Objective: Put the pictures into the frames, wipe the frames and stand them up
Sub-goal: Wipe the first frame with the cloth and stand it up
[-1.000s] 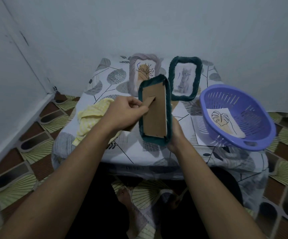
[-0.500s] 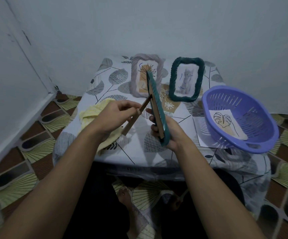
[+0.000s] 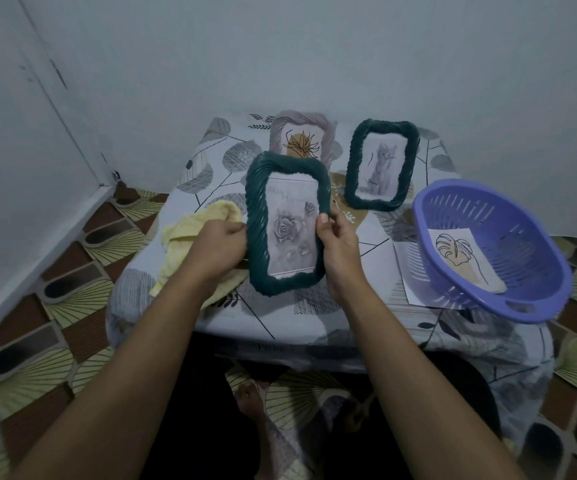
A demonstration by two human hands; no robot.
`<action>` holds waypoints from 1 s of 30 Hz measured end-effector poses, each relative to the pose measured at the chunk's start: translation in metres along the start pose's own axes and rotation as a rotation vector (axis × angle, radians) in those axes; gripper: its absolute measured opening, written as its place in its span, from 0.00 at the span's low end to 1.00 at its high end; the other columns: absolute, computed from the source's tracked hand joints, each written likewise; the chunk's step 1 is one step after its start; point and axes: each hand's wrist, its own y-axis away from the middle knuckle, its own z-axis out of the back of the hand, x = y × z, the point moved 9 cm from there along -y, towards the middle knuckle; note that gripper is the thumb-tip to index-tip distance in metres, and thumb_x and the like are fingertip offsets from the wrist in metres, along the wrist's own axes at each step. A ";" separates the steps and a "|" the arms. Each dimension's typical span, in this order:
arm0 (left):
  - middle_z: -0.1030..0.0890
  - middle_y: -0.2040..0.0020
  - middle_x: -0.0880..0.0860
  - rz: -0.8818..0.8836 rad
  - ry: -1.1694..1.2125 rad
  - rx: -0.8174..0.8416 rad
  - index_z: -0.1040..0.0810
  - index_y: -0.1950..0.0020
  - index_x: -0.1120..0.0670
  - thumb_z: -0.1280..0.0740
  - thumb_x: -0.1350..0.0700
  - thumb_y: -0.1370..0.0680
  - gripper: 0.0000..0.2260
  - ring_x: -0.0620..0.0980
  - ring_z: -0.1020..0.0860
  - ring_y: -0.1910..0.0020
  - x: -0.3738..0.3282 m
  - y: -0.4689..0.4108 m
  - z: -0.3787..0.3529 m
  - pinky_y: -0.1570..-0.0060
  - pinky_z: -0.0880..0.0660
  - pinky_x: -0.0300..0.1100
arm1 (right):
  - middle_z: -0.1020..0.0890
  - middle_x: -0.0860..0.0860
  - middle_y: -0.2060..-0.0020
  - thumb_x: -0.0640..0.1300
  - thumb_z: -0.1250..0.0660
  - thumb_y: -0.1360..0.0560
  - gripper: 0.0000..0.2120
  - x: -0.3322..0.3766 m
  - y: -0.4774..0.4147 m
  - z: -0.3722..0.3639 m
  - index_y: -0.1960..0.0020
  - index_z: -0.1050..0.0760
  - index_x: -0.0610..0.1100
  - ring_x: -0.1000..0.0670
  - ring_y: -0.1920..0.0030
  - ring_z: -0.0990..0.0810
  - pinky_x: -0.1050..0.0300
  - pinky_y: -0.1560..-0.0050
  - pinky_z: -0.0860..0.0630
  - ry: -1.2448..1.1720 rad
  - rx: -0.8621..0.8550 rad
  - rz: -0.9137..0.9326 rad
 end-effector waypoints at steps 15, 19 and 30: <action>0.18 0.37 0.57 0.059 0.646 0.137 0.21 0.33 0.53 0.49 0.43 0.16 0.24 0.58 0.20 0.38 -0.001 -0.094 0.004 0.35 0.26 0.60 | 0.21 0.49 0.39 0.38 0.41 0.16 0.21 0.007 -0.049 -0.046 0.25 0.35 0.51 0.59 0.44 0.20 0.64 0.48 0.22 0.132 0.098 0.132; 0.17 0.39 0.55 -0.022 0.626 0.117 0.22 0.32 0.54 0.50 0.44 0.15 0.24 0.55 0.19 0.41 -0.019 -0.121 0.014 0.44 0.20 0.52 | 0.21 0.50 0.36 0.36 0.38 0.20 0.28 0.010 -0.072 -0.067 0.32 0.34 0.66 0.53 0.36 0.22 0.47 0.35 0.24 0.182 0.129 0.176; 0.16 0.41 0.54 -0.026 0.565 0.029 0.20 0.34 0.51 0.50 0.42 0.16 0.24 0.55 0.18 0.43 -0.003 -0.211 0.047 0.47 0.19 0.53 | 0.31 0.50 0.25 0.37 0.37 0.26 0.40 -0.020 -0.139 -0.113 0.21 0.46 0.60 0.49 0.28 0.30 0.41 0.29 0.30 0.272 0.184 0.112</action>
